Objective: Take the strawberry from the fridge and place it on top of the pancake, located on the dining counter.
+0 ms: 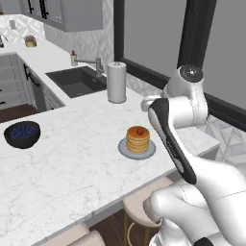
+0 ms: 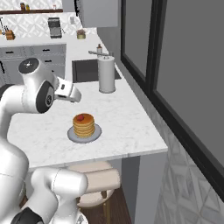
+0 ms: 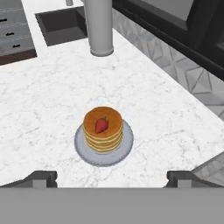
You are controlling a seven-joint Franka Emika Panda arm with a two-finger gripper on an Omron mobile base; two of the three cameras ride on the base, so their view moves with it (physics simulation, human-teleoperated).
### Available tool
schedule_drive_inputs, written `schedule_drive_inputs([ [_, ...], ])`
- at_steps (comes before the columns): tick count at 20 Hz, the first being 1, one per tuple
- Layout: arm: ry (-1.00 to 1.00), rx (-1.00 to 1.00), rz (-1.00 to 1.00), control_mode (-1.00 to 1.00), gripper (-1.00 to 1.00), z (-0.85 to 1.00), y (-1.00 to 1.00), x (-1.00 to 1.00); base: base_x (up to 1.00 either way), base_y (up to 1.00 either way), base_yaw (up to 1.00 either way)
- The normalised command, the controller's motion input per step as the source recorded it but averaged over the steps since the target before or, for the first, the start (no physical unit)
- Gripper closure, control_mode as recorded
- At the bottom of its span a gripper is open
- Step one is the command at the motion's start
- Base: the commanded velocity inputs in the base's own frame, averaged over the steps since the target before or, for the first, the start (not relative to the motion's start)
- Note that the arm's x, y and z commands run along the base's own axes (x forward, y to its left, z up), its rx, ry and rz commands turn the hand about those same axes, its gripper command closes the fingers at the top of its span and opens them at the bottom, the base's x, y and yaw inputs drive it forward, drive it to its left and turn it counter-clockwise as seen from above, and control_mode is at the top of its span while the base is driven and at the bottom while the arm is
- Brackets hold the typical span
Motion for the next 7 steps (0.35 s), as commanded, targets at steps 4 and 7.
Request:
schedule_drive_inputs([
  [4, -0.20, 0.00, 0.00, -1.00, -1.00, 0.47, -0.09, -0.57, 0.00, 0.00, 0.00],
  [7, -0.27, 0.00, 0.00, -1.00, -1.00, 0.03, -0.03, -0.83, 0.00, 0.00, 0.00],
])
